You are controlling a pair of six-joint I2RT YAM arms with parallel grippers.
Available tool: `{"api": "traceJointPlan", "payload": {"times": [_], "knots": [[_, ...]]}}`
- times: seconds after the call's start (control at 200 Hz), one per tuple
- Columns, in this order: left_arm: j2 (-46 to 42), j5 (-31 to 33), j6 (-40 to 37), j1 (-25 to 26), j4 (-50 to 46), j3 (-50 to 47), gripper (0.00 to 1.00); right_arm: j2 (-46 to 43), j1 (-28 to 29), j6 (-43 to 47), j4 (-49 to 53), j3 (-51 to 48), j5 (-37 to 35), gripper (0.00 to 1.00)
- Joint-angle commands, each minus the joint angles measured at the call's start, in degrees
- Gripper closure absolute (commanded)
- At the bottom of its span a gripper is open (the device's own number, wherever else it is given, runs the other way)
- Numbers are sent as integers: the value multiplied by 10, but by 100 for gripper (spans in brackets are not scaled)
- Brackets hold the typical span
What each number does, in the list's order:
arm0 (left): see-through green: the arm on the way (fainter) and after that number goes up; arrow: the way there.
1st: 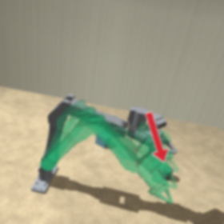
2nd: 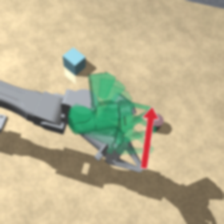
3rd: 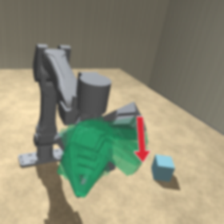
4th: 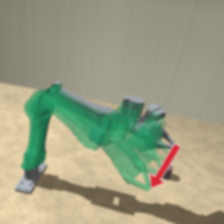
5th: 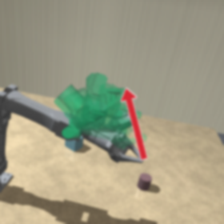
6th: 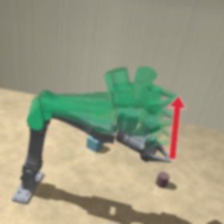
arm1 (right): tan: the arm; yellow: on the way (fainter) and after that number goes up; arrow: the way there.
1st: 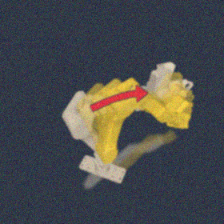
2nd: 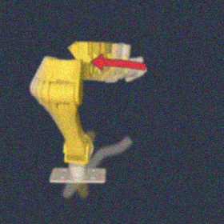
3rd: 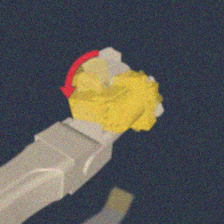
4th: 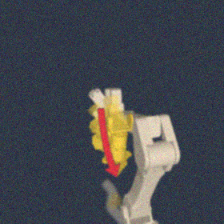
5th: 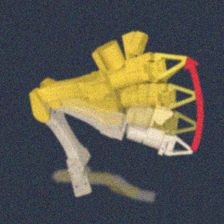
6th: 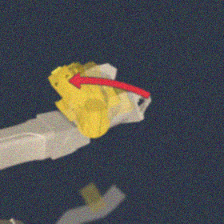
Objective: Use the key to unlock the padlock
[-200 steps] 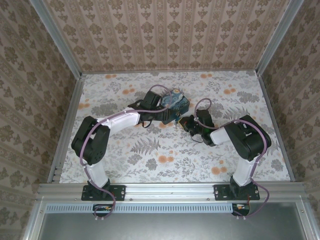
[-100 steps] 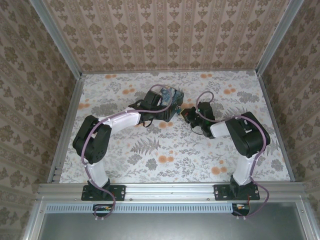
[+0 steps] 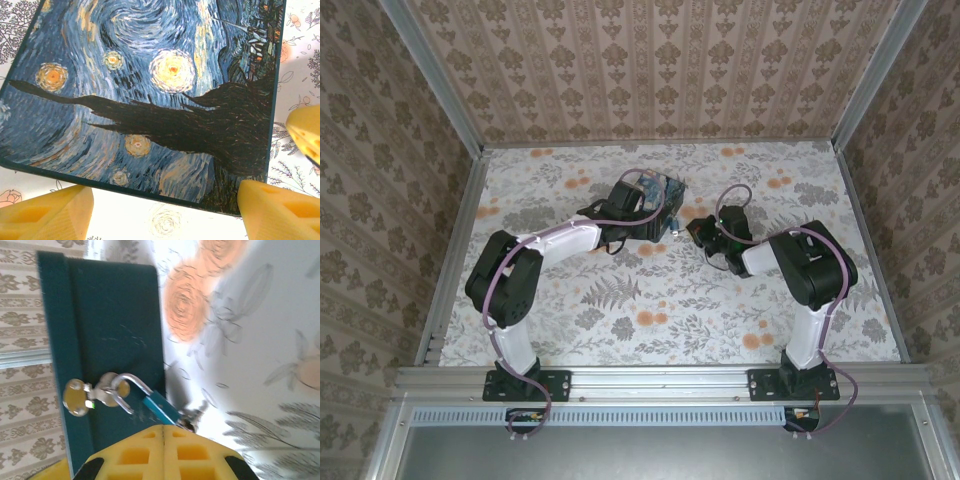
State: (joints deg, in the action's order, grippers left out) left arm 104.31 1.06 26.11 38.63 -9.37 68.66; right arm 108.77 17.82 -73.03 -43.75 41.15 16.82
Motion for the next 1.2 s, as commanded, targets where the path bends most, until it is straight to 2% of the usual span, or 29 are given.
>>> {"api": "traceJointPlan", "payload": {"times": [0.0,0.175,0.345,0.475,0.765,1.195], "knots": [[24,-1,-7,1,-64,-23,23,0,-1,37,-23,-19,8,98],[26,-3,-8,1,-65,-21,23,-18,-2,150,39,0,26,75],[26,-3,-8,1,-65,-19,24,-3,-5,236,79,35,69,65],[24,-4,-8,1,-66,-20,24,11,-9,286,85,51,95,64],[21,-3,-8,0,-69,-20,24,26,-10,394,144,88,104,61],[26,-5,-5,0,-71,-15,24,69,-10,397,141,118,119,61]]}}
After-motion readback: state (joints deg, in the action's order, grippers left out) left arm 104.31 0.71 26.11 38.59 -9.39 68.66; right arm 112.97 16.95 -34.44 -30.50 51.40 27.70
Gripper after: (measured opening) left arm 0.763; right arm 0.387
